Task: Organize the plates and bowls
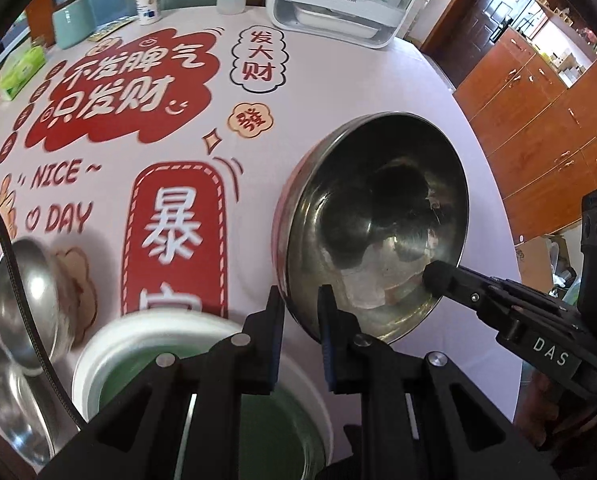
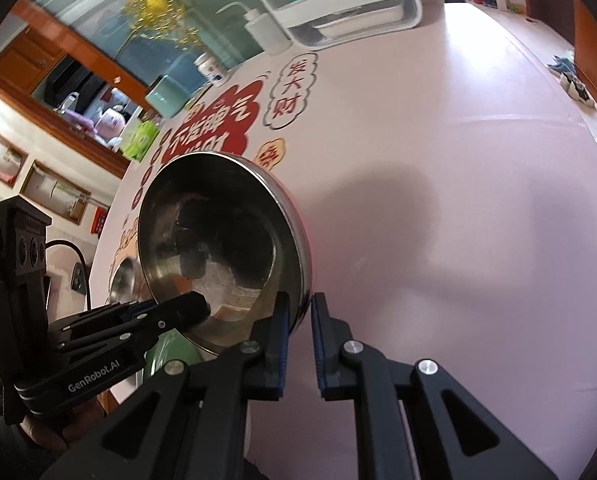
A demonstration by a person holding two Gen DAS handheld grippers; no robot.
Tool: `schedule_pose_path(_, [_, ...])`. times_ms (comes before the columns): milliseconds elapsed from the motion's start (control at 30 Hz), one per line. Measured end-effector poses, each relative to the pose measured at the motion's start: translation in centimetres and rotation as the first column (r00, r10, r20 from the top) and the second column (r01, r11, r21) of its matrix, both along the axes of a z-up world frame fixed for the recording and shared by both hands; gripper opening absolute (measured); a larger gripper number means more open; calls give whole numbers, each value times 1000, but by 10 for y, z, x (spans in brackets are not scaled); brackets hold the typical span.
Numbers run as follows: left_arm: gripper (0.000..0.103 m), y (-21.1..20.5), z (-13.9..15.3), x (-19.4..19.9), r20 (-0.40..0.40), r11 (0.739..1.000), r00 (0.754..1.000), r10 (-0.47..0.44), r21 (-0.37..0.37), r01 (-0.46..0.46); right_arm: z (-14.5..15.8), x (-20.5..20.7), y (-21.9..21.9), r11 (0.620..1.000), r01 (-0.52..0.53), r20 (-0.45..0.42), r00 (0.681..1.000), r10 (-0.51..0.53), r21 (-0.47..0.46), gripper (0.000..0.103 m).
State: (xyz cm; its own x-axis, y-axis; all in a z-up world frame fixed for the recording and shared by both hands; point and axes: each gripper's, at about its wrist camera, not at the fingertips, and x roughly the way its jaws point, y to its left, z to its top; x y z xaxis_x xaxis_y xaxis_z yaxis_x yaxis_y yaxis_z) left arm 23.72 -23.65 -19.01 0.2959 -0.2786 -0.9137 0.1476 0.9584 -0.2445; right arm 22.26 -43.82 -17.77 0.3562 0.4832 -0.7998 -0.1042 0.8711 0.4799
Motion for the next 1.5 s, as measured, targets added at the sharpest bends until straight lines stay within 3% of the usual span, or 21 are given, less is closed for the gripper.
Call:
schedule_pose_path(567, [15, 56, 26, -81, 53, 998, 996, 68, -21, -66, 20, -63, 50, 995, -100, 39, 994, 99, 18, 11])
schedule_pose_path(1500, [16, 207, 25, -143, 23, 983, 983, 184, -5, -184, 17, -105, 202, 972, -232, 23, 972, 232, 28, 11])
